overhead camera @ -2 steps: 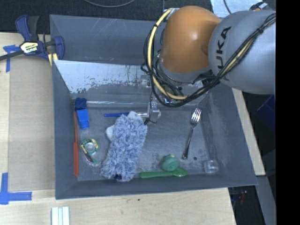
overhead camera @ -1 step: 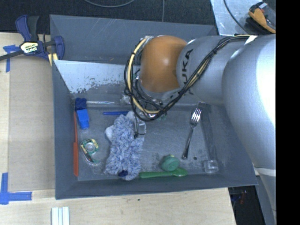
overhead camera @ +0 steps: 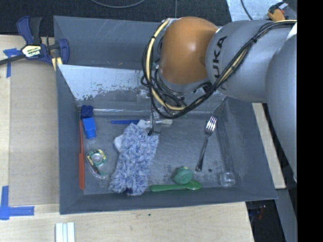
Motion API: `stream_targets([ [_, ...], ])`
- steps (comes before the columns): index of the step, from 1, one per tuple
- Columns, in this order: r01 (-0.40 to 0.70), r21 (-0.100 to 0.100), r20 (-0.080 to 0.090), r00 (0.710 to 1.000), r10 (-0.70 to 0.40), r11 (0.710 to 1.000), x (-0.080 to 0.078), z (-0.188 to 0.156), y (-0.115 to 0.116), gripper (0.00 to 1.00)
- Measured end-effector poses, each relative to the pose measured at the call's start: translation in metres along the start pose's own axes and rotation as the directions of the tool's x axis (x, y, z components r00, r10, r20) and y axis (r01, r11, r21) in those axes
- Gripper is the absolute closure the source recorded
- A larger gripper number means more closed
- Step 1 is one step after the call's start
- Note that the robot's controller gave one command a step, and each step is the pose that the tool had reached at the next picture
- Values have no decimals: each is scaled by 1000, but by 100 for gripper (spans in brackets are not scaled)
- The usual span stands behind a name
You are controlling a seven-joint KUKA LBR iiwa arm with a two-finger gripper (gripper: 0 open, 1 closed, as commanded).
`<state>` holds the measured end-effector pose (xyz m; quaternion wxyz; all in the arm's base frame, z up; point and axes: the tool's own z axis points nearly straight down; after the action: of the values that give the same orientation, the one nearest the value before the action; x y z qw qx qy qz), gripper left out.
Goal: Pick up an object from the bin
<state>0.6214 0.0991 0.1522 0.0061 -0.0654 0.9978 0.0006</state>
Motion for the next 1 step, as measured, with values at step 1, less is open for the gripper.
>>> stream_targets([
  [1,386,-5,-7,922,-386,922,50,51,59,0],
])
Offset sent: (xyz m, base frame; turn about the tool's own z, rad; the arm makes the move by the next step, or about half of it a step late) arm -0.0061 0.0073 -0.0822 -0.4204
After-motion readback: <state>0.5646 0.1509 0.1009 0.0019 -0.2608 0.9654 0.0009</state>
